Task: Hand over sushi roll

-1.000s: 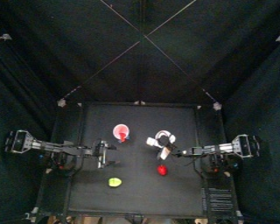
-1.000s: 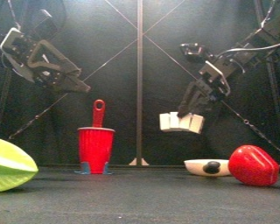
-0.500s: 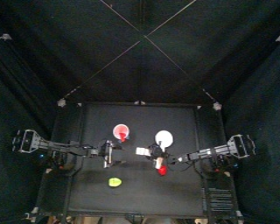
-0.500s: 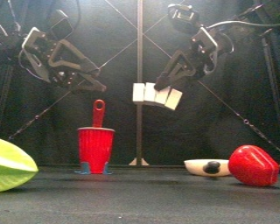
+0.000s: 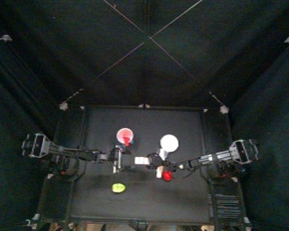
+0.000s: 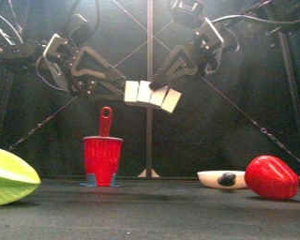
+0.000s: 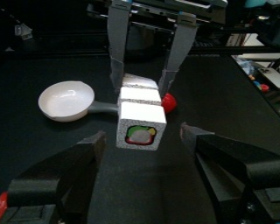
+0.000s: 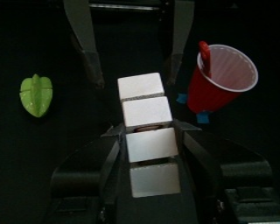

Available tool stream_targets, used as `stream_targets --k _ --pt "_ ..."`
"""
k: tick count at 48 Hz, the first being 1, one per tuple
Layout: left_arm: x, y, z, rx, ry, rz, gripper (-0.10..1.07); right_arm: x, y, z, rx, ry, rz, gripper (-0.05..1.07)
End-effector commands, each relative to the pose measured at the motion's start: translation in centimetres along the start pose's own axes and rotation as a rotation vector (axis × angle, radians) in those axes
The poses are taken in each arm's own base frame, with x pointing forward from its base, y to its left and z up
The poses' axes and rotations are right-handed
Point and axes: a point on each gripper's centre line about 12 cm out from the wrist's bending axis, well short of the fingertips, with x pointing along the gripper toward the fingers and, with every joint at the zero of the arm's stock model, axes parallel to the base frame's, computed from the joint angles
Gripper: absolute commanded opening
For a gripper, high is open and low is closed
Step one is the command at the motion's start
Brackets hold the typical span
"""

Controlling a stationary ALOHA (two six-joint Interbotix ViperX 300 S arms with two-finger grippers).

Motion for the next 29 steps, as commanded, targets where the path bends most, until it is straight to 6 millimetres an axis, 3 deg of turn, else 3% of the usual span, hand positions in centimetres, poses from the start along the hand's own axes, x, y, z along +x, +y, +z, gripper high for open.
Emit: stream_targets --k 1,29 --pt "0.9 0.0 1.1 0.0 -0.034 0.0 1.0 -0.2 -0.2 1.7 0.008 -0.042 -0.004 0.68" --pt "3.7 0.0 0.9 0.006 -0.019 -0.005 0.97 0.0 -0.3 1.5 0.016 -0.036 -0.009 0.68"
